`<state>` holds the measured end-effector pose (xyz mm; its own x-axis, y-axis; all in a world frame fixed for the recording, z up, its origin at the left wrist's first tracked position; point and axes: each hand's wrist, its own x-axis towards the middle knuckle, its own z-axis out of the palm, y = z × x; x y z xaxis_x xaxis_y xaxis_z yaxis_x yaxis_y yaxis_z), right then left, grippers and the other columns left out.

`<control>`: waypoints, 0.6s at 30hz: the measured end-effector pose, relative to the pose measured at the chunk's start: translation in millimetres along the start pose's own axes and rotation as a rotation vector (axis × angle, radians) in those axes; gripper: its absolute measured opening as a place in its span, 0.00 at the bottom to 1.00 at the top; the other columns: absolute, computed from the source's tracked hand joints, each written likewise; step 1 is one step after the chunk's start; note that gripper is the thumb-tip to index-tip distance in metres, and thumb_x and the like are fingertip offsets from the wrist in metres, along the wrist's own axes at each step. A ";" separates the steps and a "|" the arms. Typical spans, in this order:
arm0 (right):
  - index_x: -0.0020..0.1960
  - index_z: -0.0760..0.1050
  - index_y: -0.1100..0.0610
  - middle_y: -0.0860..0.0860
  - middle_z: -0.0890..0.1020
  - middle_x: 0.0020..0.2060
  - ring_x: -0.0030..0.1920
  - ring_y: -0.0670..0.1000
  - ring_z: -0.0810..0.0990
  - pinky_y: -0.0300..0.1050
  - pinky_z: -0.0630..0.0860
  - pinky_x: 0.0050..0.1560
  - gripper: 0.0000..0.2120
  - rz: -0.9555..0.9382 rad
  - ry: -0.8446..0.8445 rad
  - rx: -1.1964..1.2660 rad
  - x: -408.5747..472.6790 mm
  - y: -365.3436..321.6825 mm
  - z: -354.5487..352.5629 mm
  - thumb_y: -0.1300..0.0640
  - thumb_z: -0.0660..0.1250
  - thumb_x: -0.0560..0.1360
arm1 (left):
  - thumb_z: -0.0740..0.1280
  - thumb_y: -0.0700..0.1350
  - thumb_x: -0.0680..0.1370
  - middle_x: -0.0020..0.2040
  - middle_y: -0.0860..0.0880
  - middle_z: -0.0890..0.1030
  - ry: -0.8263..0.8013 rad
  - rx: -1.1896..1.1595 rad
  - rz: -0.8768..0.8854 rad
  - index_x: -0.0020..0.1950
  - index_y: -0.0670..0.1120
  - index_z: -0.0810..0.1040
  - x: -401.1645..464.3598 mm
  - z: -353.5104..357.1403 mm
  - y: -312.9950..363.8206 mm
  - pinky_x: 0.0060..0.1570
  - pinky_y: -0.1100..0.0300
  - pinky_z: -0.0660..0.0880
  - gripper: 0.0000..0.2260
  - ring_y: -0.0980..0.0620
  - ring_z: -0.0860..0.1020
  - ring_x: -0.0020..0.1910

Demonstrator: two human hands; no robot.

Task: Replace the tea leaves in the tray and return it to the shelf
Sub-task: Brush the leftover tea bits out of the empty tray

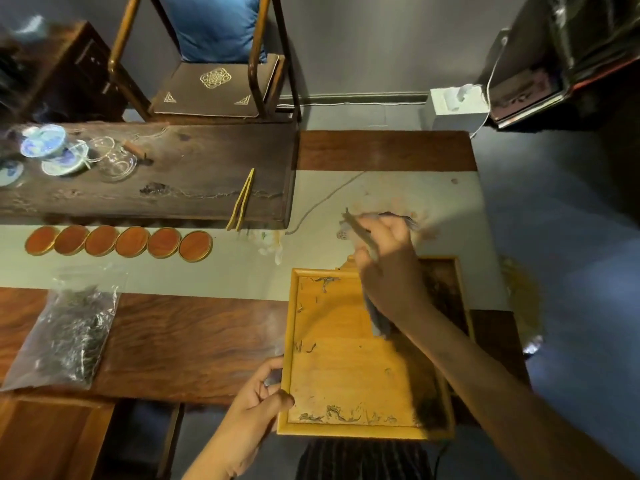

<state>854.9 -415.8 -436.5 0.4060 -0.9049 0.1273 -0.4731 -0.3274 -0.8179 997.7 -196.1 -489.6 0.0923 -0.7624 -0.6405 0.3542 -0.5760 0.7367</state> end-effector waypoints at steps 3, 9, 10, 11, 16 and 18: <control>0.61 0.74 0.54 0.51 0.67 0.58 0.55 0.47 0.72 0.40 0.70 0.57 0.15 0.041 -0.066 -0.075 -66.9 -16.9 14.2 0.61 0.62 0.75 | 0.64 0.31 0.66 0.45 0.35 0.84 -0.004 0.025 0.040 0.63 0.35 0.72 -4.8 12.4 7.4 0.39 0.58 0.80 0.24 0.43 0.83 0.40; 0.65 0.71 0.55 0.55 0.68 0.63 0.49 0.54 0.79 0.47 0.79 0.46 0.15 0.134 -0.041 -0.233 -93.1 -34.5 53.4 0.55 0.59 0.79 | 0.76 0.38 0.69 0.46 0.33 0.83 -0.034 0.013 0.088 0.63 0.33 0.69 -6.7 29.7 13.1 0.42 0.56 0.81 0.27 0.43 0.84 0.41; 0.65 0.71 0.55 0.57 0.69 0.63 0.48 0.54 0.79 0.47 0.80 0.44 0.15 0.127 -0.035 -0.257 -91.5 -35.5 57.6 0.55 0.59 0.80 | 0.81 0.45 0.63 0.47 0.33 0.84 -0.033 0.013 0.087 0.62 0.34 0.70 -6.7 32.2 14.0 0.42 0.55 0.81 0.34 0.43 0.84 0.42; 0.65 0.71 0.55 0.57 0.69 0.63 0.50 0.53 0.78 0.45 0.80 0.45 0.15 0.114 -0.034 -0.301 -89.4 -35.1 61.0 0.56 0.58 0.80 | 0.83 0.50 0.58 0.48 0.35 0.84 -0.031 0.016 0.084 0.61 0.36 0.71 -6.2 34.5 13.7 0.42 0.55 0.81 0.39 0.43 0.84 0.43; 0.52 0.79 0.59 0.60 0.78 0.52 0.41 0.54 0.81 0.43 0.80 0.36 0.08 0.101 0.062 -0.320 -82.6 -27.0 58.9 0.59 0.70 0.73 | 0.72 0.43 0.62 0.52 0.35 0.83 -0.015 0.073 0.094 0.60 0.39 0.74 -2.8 37.6 1.7 0.45 0.57 0.79 0.27 0.44 0.83 0.47; 0.51 0.80 0.60 0.60 0.78 0.52 0.40 0.56 0.81 0.46 0.80 0.36 0.07 0.117 0.065 -0.332 -81.9 -16.8 55.9 0.59 0.70 0.74 | 0.72 0.39 0.63 0.52 0.33 0.82 -0.007 0.072 0.099 0.59 0.39 0.75 -3.6 38.1 -2.9 0.43 0.56 0.79 0.24 0.41 0.83 0.45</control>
<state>873.2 -321.0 -464.5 0.2886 -0.9534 0.0881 -0.7457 -0.2816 -0.6038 960.9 -203.0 -481.2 0.1168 -0.8185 -0.5625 0.2759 -0.5174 0.8101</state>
